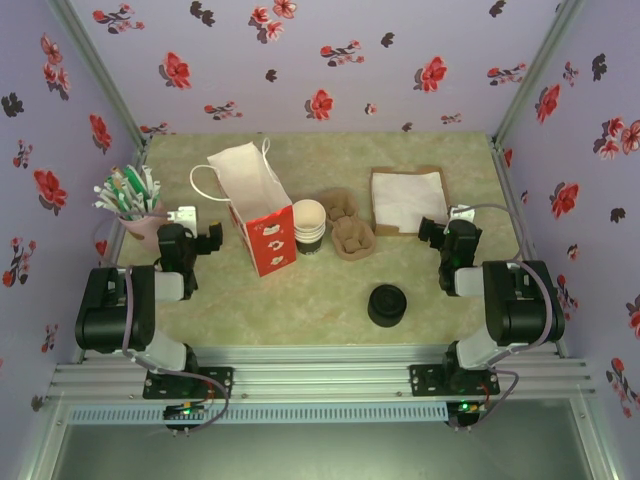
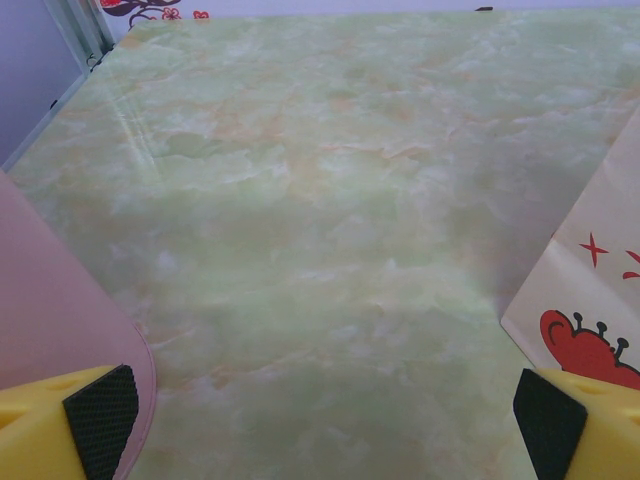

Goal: Pack the takeout coffee

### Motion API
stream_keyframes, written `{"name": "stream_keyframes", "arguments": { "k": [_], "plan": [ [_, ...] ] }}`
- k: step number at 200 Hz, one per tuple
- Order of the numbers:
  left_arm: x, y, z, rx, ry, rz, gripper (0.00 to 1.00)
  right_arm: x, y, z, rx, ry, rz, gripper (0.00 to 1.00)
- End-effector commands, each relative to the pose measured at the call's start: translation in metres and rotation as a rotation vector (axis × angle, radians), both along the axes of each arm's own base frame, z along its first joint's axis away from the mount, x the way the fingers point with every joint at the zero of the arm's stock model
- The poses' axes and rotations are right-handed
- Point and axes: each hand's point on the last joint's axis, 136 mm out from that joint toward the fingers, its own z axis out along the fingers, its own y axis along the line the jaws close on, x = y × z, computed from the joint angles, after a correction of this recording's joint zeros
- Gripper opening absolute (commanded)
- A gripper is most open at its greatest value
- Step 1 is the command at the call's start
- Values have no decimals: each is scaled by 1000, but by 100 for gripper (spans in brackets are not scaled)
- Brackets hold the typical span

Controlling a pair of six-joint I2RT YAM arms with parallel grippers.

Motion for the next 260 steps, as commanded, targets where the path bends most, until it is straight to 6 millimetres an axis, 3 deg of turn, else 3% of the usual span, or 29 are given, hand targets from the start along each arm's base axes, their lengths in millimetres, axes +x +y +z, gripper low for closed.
{"name": "stream_keyframes", "arguments": {
  "k": [1,54,105,140,190,224,260],
  "plan": [
    [7,3,11,0,-40,20,99,5,-1,8,-6,-22,7,99],
    [8,3,11,0,-39,20,99,7,2,22,-16,-4,16,99],
    [1,3,15,3,-75,22,99,-9,2,42,-16,-43,-4,99],
    [-17,10,48,-3,-151,69,99,-28,4,73,-4,-41,-12,99],
    [-42,7,133,-11,-263,64,99,-63,7,126,123,-70,-47,99],
    [-68,-1,180,-200,-297,88,99,-92,16,159,235,-19,-35,99],
    [-103,-12,193,-549,-220,141,99,-130,23,183,308,89,-28,99]
  ]
}}
